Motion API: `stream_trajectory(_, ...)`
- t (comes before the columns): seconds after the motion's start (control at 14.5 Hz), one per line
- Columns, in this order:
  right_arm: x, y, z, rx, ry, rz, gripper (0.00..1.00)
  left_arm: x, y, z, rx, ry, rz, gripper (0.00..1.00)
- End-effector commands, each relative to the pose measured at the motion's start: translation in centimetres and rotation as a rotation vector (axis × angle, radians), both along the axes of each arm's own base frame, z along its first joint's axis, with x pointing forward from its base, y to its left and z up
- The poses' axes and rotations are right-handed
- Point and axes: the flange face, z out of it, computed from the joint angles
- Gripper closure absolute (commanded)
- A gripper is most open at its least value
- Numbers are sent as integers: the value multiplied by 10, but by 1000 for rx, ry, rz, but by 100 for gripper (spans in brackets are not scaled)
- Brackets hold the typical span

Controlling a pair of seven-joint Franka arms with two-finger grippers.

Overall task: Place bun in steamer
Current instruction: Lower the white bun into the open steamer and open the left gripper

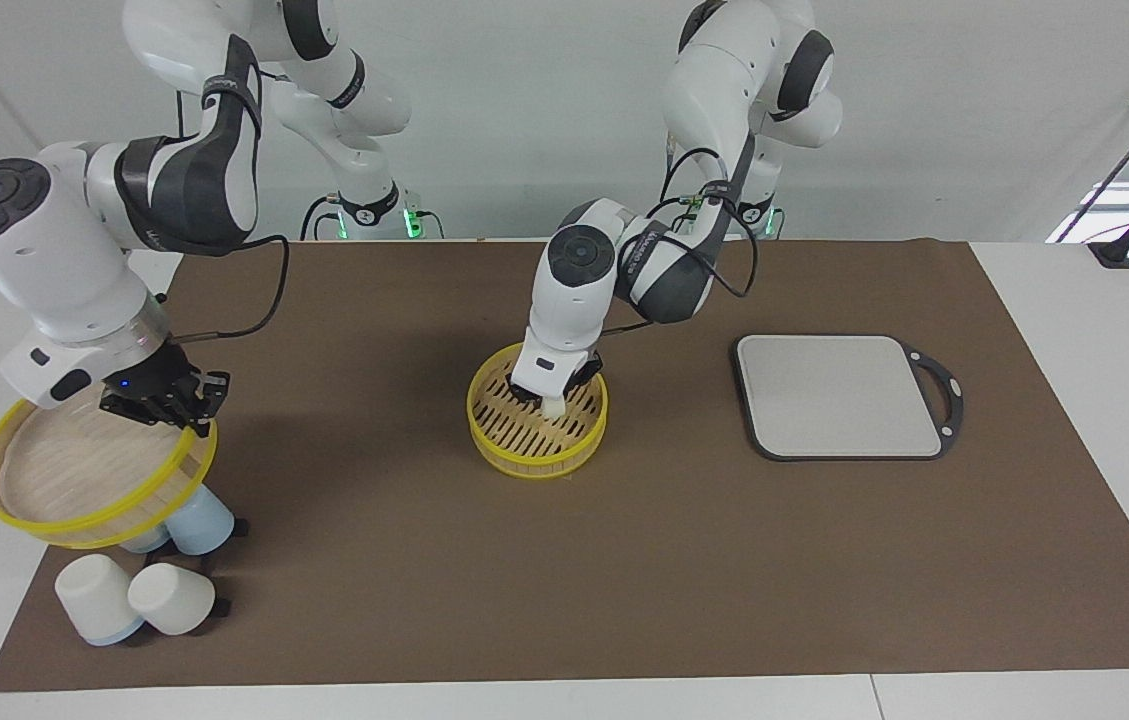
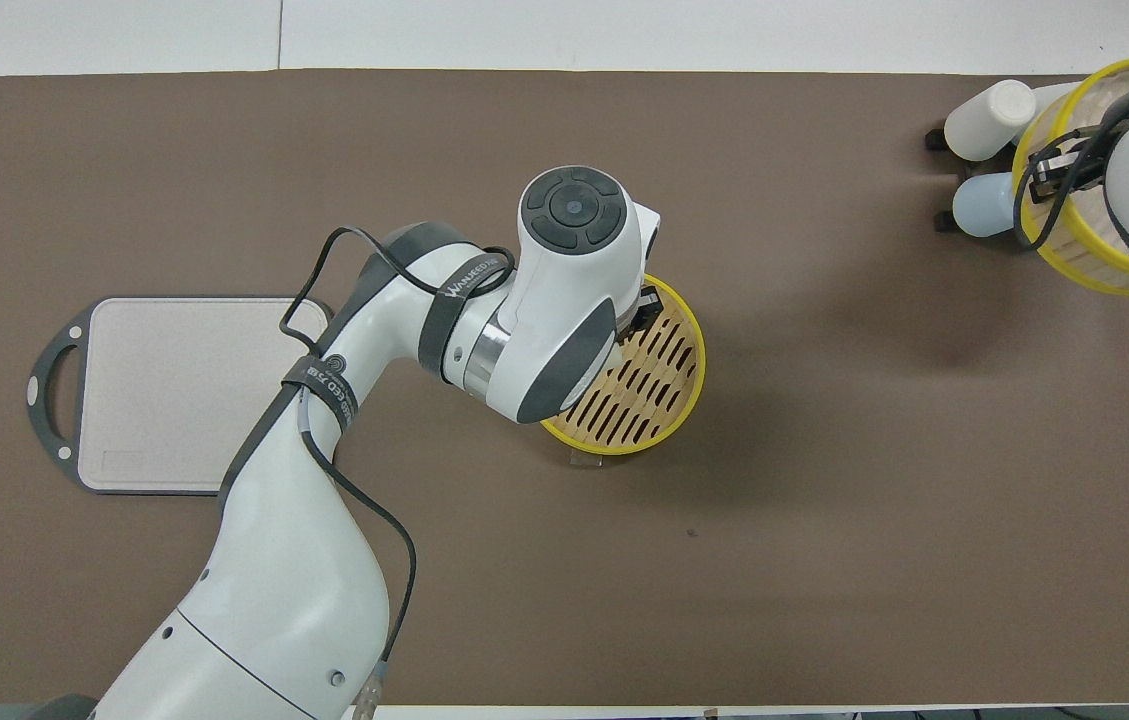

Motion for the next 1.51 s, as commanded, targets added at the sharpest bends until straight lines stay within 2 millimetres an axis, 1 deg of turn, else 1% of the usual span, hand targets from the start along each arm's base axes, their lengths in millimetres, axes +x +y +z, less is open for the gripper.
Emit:
stream_trajectory(0.0,-17,-17,-4,3,-13,18,100,-13,-3,-14,10,2,5,57)
stream_trajectory(0.14,-18,-16,-6,5,-10,17,100,-18,-4,-29,12,0,12,57)
stream_trajectory(0.21,-20,-16,-5,4,-11,18,100,-23,-10,-31,10,-4,20,57)
stream_trajectory(0.28,-20,-16,-6,4,-13,17,100,-25,-9,-38,16,2,22,57)
stream_trajectory(0.41,-22,-14,-11,5,-4,19,100,-25,-9,-37,16,1,24,55)
stream_trajectory(0.48,-23,-14,-10,4,-10,18,100,-25,-9,-36,16,1,24,45)
stream_trajectory(0.62,-23,-14,-11,4,-14,19,100,-25,-8,-36,20,6,25,0)
stream_trajectory(0.76,-24,-14,-13,4,-11,19,100,-24,-8,-35,26,9,37,0)
stream_trajectory(0.89,-24,-14,-13,6,-12,19,100,-20,-4,-26,38,19,57,0)
stream_trajectory(1.03,-22,-4,-10,10,-19,13,100,0,13,-7,51,5,91,0)
stream_trajectory(1.1,-20,5,-10,12,-23,-11,100,6,20,1,56,0,104,0)
stream_trajectory(1.17,-18,24,-9,15,-30,-42,100,17,36,8,68,-6,130,0)
stream_trajectory(1.24,-17,49,-8,15,-34,-61,100,25,51,21,72,-18,152,0)
stream_trajectory(1.31,-16,74,-8,16,-37,-91,100,32,72,50,67,-48,179,0)
stream_trajectory(1.44,-19,131,-5,26,-45,-167,100,48,136,92,66,-66,251,0)
